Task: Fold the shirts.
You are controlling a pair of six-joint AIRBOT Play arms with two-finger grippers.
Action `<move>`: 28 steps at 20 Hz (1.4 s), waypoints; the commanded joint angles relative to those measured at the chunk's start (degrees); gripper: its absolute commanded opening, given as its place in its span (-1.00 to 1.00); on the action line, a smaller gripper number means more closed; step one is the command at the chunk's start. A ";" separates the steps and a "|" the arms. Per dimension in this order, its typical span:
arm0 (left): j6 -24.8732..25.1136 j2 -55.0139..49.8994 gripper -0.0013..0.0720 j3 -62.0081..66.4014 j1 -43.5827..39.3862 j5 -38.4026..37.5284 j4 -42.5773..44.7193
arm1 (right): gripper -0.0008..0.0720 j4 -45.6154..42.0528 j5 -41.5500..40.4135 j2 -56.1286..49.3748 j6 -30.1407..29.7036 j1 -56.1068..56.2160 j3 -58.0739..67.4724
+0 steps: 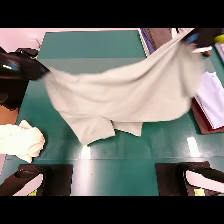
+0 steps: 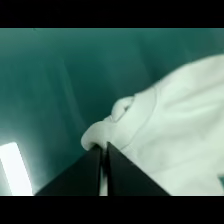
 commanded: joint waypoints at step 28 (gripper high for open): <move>6.95 -17.31 0.13 -33.44 5.99 25.33 -18.16 | 0.26 0.63 -8.55 -3.80 -1.92 -2.64 -22.58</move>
